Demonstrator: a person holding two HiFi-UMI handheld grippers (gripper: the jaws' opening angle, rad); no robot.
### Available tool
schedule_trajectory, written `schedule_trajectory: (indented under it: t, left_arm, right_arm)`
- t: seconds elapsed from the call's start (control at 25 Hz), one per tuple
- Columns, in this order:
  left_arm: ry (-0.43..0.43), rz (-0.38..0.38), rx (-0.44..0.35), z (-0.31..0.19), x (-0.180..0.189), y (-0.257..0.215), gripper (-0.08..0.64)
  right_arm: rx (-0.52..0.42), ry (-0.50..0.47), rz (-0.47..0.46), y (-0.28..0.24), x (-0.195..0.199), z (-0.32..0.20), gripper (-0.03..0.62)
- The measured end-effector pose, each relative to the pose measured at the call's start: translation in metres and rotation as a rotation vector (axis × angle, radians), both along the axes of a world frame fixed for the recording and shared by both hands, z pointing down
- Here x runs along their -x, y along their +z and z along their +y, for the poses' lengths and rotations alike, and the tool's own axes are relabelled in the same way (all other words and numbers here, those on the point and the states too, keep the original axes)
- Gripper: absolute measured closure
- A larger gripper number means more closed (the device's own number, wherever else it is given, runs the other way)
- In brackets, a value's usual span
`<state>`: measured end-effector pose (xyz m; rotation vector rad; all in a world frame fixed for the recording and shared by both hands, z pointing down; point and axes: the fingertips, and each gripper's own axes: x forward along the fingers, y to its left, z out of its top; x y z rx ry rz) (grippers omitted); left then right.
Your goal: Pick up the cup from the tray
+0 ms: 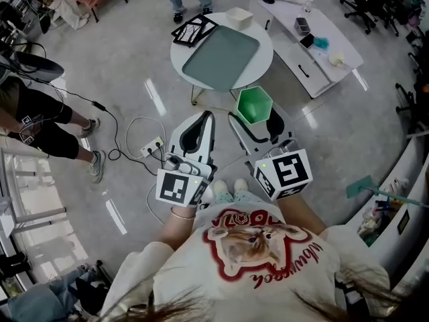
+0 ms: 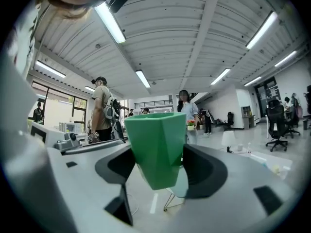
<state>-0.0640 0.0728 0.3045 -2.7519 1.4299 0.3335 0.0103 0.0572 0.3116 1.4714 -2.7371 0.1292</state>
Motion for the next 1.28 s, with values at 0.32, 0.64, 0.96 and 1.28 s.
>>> schedule_trajectory:
  t: [0.32, 0.64, 0.96, 1.28]
  left_arm:
    - [0.001, -0.006, -0.011, 0.002, -0.020, -0.006, 0.546]
    - [0.000, -0.019, -0.017, 0.004, -0.032, -0.007, 0.545]
    - [-0.001, -0.019, -0.019, 0.000, -0.037, -0.010, 0.545]
    - [0.004, -0.014, -0.021, -0.003, -0.037, -0.008, 0.545]
  right_arm:
    - [-0.035, 0.011, 0.019, -0.003, -0.015, 0.001, 0.280]
    - [-0.040, 0.017, 0.015, -0.005, -0.029, 0.003, 0.281]
    - [-0.048, 0.018, 0.022, -0.008, -0.031, 0.001, 0.281]
    - [-0.052, 0.026, 0.022, -0.006, -0.031, -0.002, 0.281]
